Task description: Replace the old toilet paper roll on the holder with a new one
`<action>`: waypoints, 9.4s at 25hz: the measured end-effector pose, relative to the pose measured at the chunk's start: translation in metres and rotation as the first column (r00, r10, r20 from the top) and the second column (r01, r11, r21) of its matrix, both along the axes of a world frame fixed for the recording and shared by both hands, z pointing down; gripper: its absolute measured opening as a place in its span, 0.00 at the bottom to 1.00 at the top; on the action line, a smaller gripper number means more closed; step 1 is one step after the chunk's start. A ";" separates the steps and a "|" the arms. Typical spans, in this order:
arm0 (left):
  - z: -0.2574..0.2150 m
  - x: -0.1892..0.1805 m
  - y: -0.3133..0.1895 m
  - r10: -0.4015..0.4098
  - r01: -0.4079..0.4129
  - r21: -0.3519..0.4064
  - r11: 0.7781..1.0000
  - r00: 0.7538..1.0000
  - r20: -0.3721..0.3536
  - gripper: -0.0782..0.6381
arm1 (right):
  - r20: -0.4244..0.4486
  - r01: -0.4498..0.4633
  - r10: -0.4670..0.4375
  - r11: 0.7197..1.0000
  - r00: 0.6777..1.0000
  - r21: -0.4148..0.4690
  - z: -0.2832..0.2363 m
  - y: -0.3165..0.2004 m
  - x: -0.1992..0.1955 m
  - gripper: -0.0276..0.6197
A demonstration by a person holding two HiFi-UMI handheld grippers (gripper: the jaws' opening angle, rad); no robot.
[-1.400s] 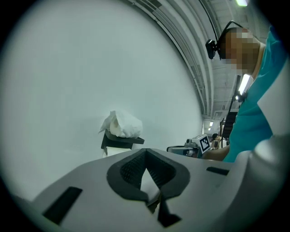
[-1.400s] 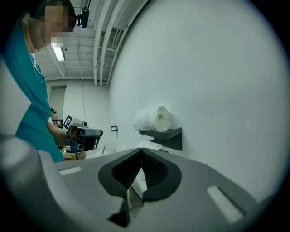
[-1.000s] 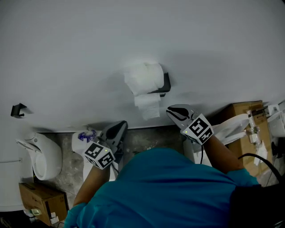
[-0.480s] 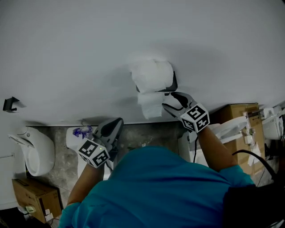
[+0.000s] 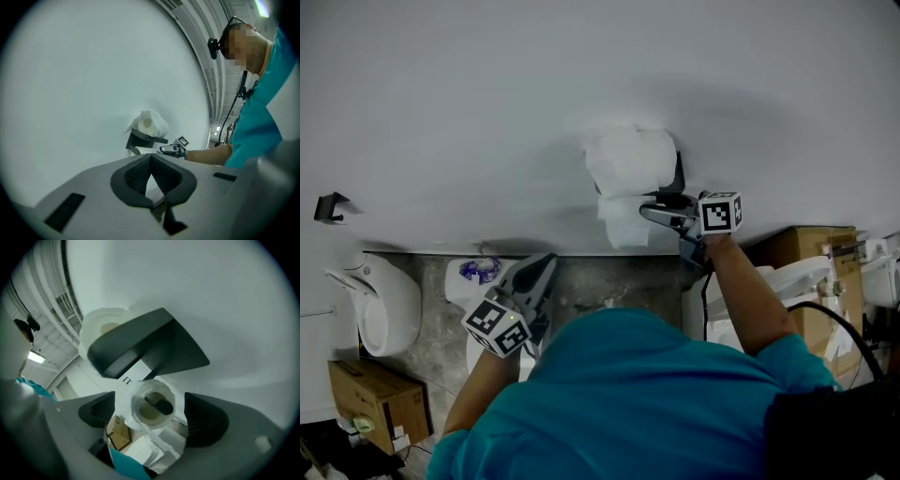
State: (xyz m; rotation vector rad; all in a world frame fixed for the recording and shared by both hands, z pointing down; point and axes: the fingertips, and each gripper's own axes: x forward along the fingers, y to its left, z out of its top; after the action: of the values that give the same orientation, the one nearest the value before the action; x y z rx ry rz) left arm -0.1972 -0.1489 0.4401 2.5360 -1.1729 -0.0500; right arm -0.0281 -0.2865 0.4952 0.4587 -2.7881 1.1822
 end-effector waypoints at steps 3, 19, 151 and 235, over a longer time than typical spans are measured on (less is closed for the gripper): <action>0.000 -0.002 0.001 -0.013 0.013 -0.009 1.000 1.000 0.008 0.12 | 0.042 0.044 -0.041 0.996 0.998 -0.072 0.006 -0.003 -0.010 0.71; 0.001 -0.011 0.004 -0.032 0.033 -0.017 0.999 0.999 0.020 0.12 | 0.122 0.110 -0.091 0.982 0.988 -0.153 0.007 -0.005 -0.036 0.38; 0.046 0.344 -0.062 0.259 -0.561 -0.158 0.813 0.105 0.960 0.78 | 0.057 -0.183 0.186 0.982 0.981 -0.050 -0.021 0.024 0.309 0.35; 0.053 0.292 -0.130 -0.328 -0.385 0.320 0.866 0.046 0.943 0.78 | 0.047 -0.137 0.142 0.985 0.989 -0.109 -0.006 0.033 0.297 0.35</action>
State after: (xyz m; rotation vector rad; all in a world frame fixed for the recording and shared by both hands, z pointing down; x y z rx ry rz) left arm 0.0945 -0.2784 0.4932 2.8927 -1.6220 2.1695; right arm 0.2690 -0.2534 0.4897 0.6309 -2.7598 1.3832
